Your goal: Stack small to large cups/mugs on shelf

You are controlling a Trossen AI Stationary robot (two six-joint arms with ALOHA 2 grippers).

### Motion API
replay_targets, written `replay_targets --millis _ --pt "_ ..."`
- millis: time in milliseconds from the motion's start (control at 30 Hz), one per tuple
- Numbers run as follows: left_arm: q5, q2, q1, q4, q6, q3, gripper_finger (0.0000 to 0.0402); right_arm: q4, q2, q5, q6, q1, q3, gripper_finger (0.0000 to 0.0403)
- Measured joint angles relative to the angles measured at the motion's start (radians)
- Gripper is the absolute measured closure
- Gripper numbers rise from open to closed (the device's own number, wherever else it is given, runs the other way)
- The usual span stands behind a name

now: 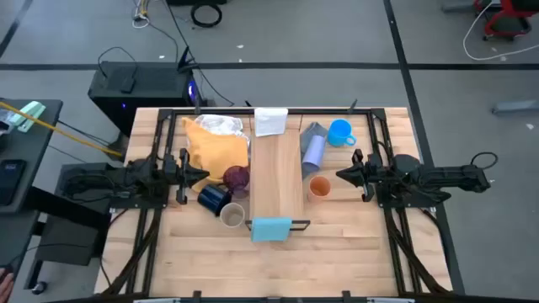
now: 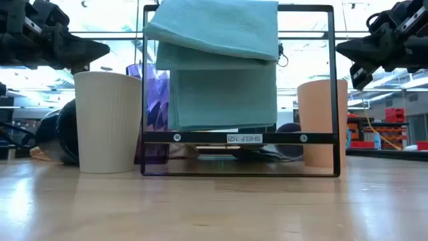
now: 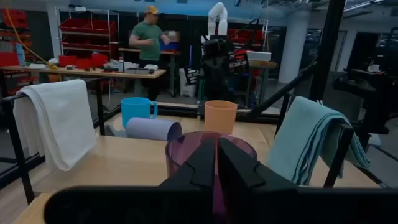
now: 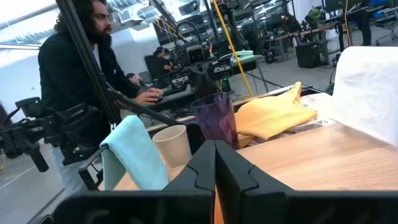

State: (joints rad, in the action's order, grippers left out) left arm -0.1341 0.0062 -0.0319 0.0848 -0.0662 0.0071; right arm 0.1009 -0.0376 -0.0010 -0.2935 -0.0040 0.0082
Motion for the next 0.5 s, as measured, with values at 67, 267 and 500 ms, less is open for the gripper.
replay_targets --millis 67,267,500 --pt "0.000 0.000 0.000 0.000 0.000 0.000 0.0378 0.000 0.000 0.000 0.000 0.000 0.000 0.0394" --pt "0.000 0.000 0.000 0.000 0.000 0.000 0.0368 0.000 0.000 0.000 0.000 0.000 0.000 0.0394" --pt "0.000 0.000 0.000 0.000 0.000 0.000 0.0369 0.000 0.000 0.000 0.000 0.000 0.000 0.0394"
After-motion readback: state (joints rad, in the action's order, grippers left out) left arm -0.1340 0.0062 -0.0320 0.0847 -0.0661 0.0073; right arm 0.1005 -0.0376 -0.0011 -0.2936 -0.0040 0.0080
